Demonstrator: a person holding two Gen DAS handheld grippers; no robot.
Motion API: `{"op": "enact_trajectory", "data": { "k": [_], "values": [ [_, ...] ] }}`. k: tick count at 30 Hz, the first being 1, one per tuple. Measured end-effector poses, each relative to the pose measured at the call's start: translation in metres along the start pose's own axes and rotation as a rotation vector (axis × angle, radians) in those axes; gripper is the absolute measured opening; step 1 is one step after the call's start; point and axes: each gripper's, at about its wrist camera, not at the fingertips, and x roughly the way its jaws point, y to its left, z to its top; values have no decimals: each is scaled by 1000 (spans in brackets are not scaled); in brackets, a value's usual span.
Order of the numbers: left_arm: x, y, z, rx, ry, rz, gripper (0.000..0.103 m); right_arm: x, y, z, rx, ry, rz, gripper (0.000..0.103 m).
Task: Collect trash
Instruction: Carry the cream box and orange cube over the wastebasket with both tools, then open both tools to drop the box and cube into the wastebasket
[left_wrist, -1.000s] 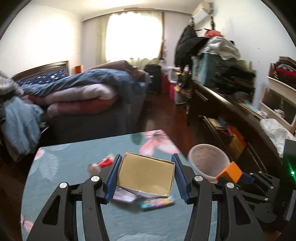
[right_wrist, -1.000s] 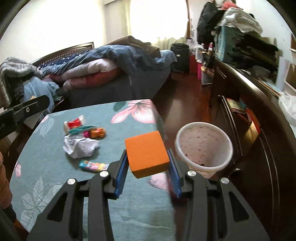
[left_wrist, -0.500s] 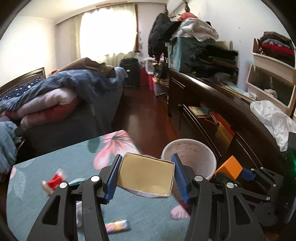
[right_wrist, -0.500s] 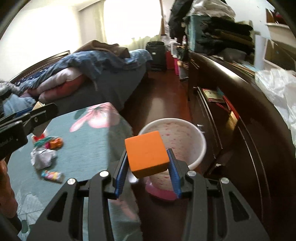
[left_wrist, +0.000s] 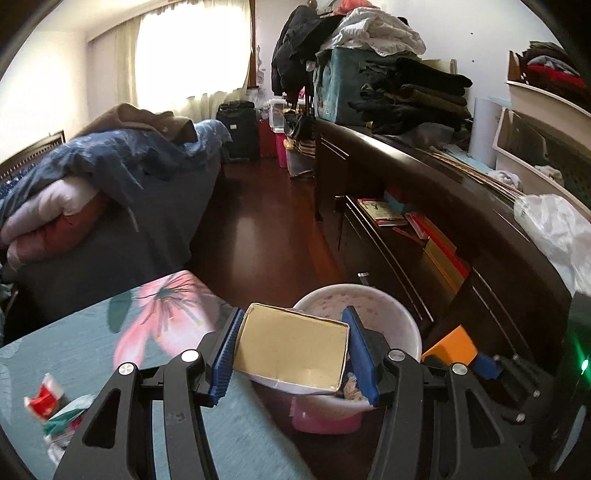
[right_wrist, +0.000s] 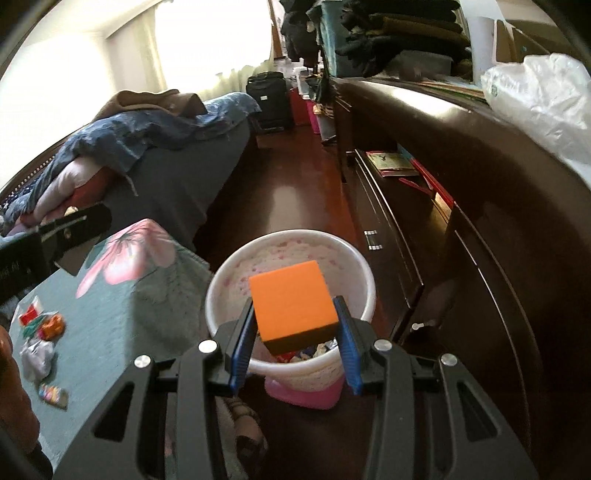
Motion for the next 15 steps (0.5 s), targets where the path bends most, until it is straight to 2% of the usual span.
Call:
{"op": "enact_trajectory", "data": {
  "k": [6,9,11,13,15],
  "values": [
    [39,-8,22,-38,32,-42,55,34,-10,10,13,9,-25,42],
    [56,-14,28,-32,49,-38,55,48,-12,15,9,-2,-31,43],
    [64,-16,31,-40,52,-43,62,56,-12,19,6,-8,-30,45],
    [67,-17,33,-50,40,-43,76,62,-11,20,-2,-17,-38,50],
    [67,-17,34,-53,26,-41,80,68,-9,19,-12,-22,-55,56]
  ]
}}
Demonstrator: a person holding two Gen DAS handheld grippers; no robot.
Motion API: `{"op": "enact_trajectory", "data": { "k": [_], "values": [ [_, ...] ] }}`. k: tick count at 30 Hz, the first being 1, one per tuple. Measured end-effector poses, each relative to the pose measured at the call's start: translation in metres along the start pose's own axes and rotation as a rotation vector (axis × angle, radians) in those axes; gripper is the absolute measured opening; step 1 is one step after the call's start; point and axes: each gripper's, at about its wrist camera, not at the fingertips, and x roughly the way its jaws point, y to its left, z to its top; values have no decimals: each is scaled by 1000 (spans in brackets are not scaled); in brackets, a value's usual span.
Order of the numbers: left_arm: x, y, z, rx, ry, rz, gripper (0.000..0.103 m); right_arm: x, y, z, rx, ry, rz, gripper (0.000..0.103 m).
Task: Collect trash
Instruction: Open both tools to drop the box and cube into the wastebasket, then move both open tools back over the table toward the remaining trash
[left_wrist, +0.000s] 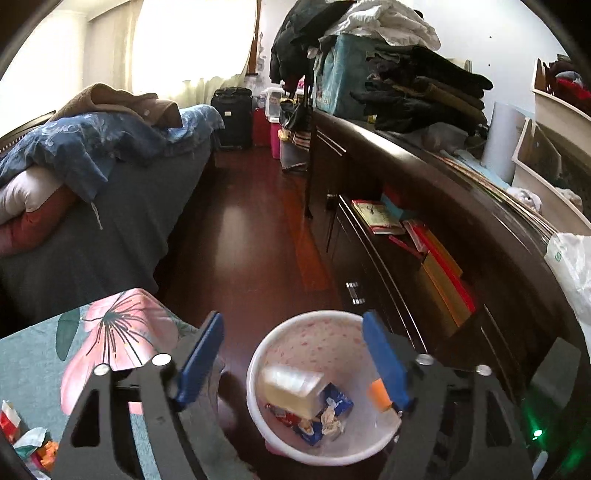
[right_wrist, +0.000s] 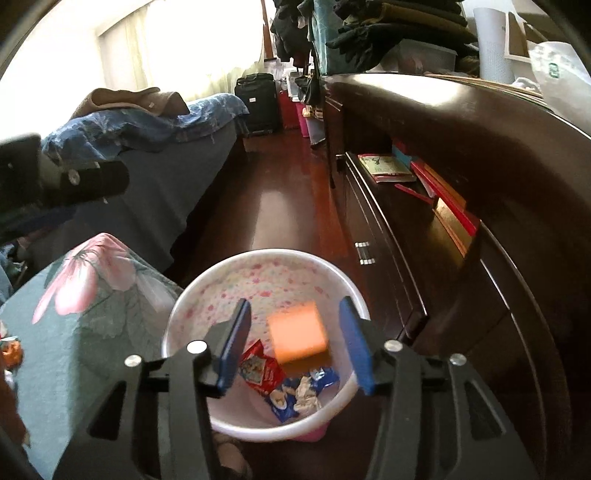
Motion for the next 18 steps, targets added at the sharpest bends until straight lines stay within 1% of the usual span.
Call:
{"op": "enact_trajectory", "data": {
  "k": [2,6,8,10,13,18],
  "values": [
    [-2,2,0,-2,-4,-2,82,2,0,-1,-4,-2,-3,61],
    [-15,7,-1,-3,-21,13,83,-2,1,-6,-6,0,-11,63],
    [-26,9,-4,6,-37,35,83,-9,2,-9,-7,3,-11,67],
    [-36,13,-8,14,-49,50,84,-17,5,-11,-9,6,-18,68],
    [-56,18,-16,30,-65,76,85,-34,11,-15,-16,10,-18,73],
    [-93,29,-33,48,-99,124,89,-69,29,-26,-34,16,29,76]
  ]
}}
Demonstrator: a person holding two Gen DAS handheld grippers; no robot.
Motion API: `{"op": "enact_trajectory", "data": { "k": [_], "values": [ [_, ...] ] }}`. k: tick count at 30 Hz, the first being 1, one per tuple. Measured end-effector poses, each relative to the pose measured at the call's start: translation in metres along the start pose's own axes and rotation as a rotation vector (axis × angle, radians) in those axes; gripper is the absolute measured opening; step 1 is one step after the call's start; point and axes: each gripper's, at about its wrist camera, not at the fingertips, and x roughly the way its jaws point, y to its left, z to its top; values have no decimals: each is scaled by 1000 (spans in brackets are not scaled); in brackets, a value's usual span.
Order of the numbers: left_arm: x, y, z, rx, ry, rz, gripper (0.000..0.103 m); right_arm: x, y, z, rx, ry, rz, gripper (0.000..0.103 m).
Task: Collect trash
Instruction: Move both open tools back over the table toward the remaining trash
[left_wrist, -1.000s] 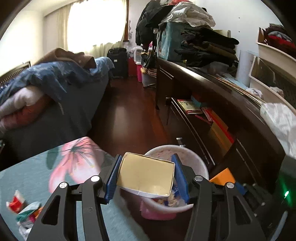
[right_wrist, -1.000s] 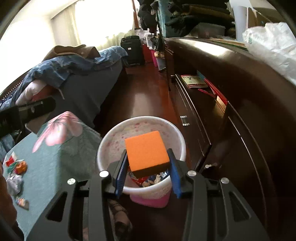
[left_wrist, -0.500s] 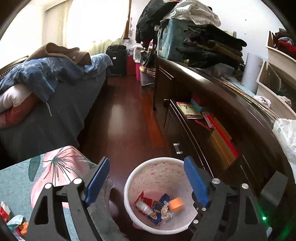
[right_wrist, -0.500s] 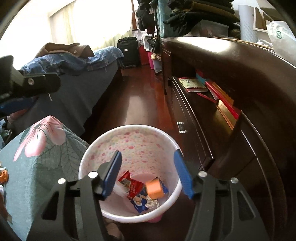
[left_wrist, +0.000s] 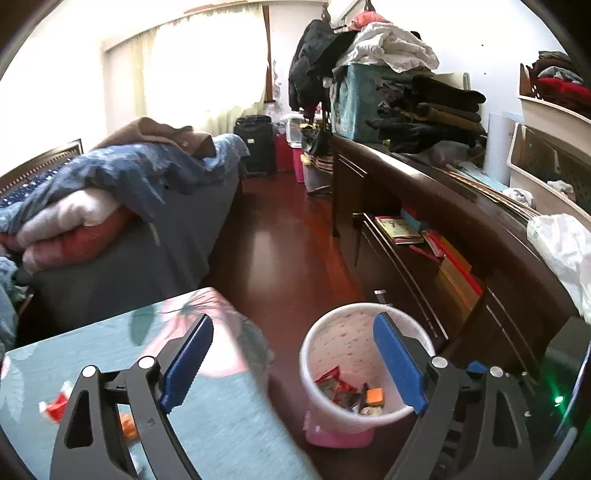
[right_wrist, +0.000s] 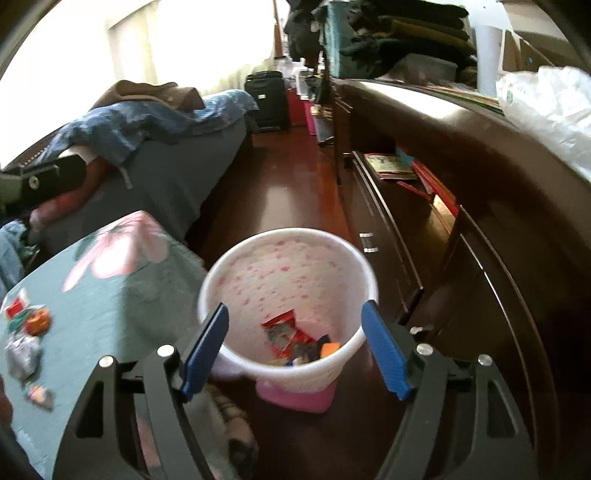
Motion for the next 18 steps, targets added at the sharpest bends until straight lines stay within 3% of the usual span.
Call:
{"op": "enact_trajectory", "data": {
  "k": [2,8,13,18],
  "values": [
    [-14,7,-7,13,-3,21,90,-13,10,-4,-16,-1,19,83],
    [-47,35,-36,31,-2,125,93,-49,51,-21,-88,11,90,84],
    [-63,86,-57,-31,21,217,95,-65,87,-32,-159,24,131,84],
    [-50,151,-71,-85,93,317,95,-72,116,-39,-215,31,158,84]
  ]
}}
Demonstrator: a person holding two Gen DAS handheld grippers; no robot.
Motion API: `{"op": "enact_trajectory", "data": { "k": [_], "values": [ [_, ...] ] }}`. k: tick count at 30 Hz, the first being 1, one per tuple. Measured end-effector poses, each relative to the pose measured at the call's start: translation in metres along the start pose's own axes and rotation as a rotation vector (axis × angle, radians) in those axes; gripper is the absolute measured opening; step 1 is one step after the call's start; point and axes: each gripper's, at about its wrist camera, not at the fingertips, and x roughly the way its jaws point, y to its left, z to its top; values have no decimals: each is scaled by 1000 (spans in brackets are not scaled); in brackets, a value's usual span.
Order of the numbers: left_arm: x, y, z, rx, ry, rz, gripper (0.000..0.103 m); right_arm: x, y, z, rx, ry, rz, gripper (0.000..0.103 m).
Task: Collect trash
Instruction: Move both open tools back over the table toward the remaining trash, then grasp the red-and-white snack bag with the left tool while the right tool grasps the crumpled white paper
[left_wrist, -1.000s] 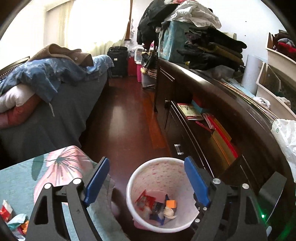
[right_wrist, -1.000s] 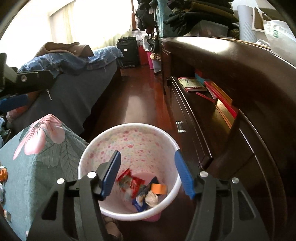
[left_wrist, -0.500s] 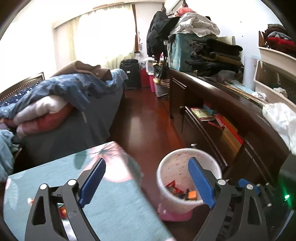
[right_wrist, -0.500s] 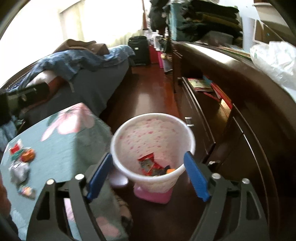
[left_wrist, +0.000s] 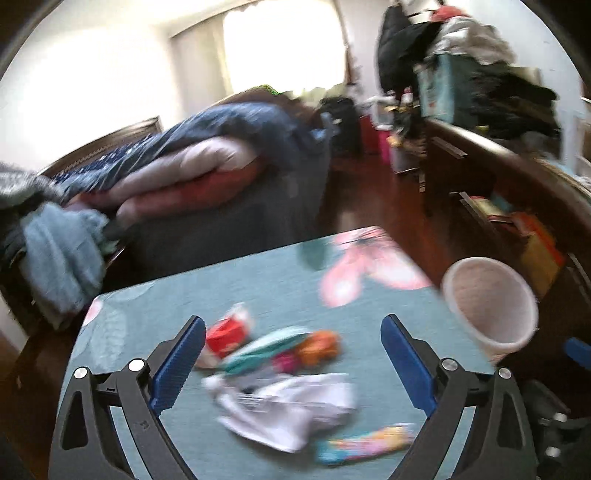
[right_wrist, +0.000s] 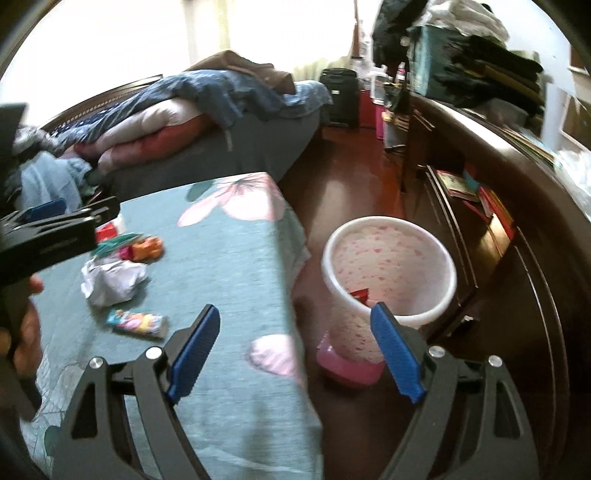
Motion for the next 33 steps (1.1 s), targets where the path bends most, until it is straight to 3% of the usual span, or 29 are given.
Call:
{"op": "enact_trajectory", "data": {
  "k": [6,17,20,30,33],
  "values": [
    [49,50,-2,-92,97,15,95,5,31,3,-55,8,18,85],
    [115,84,-14,-262,273,-78,94,16,61,10,-101,18,35,85],
    [121,86,-19,-273,294,-77,85,16,67,13,-113,14,39,85],
    [112,98,-26,-285,267,-59,80,25,101,14,-166,45,65,85],
    [96,110,-23,-308,228,-38,80,34,115,11,-179,78,109,85]
  ]
}}
